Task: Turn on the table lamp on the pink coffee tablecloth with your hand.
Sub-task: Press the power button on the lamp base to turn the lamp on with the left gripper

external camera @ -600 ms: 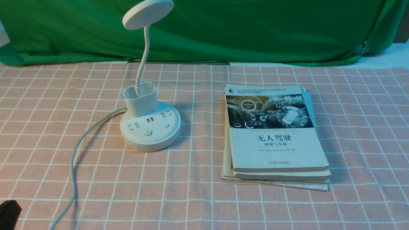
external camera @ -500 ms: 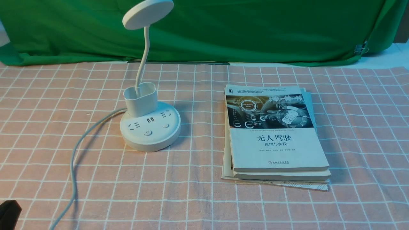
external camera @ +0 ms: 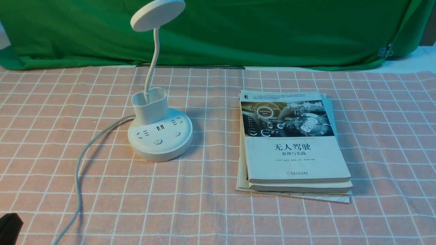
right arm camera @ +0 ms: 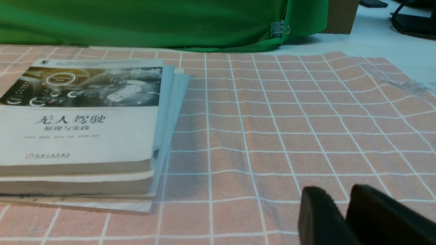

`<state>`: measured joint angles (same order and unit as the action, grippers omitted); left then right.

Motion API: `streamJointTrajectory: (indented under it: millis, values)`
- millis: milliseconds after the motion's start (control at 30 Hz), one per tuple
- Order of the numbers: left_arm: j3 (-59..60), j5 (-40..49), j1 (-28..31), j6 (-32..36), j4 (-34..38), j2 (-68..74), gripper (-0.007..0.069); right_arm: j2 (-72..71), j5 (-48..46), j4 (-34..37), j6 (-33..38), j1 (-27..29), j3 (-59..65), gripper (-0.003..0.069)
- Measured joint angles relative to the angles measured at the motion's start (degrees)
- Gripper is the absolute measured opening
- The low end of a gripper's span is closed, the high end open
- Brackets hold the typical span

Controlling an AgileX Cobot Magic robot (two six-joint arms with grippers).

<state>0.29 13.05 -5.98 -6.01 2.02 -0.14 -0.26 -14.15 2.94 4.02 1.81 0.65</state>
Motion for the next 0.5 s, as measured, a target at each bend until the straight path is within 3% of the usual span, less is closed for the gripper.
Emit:
streamJointTrajectory:
  millis: [500]
  values:
    - [0.0, 0.0, 0.0, 1.9, -0.3, 0.0, 0.0002, 0.0, 0.0, 0.0, 0.0, 0.0, 0.0, 0.0197]
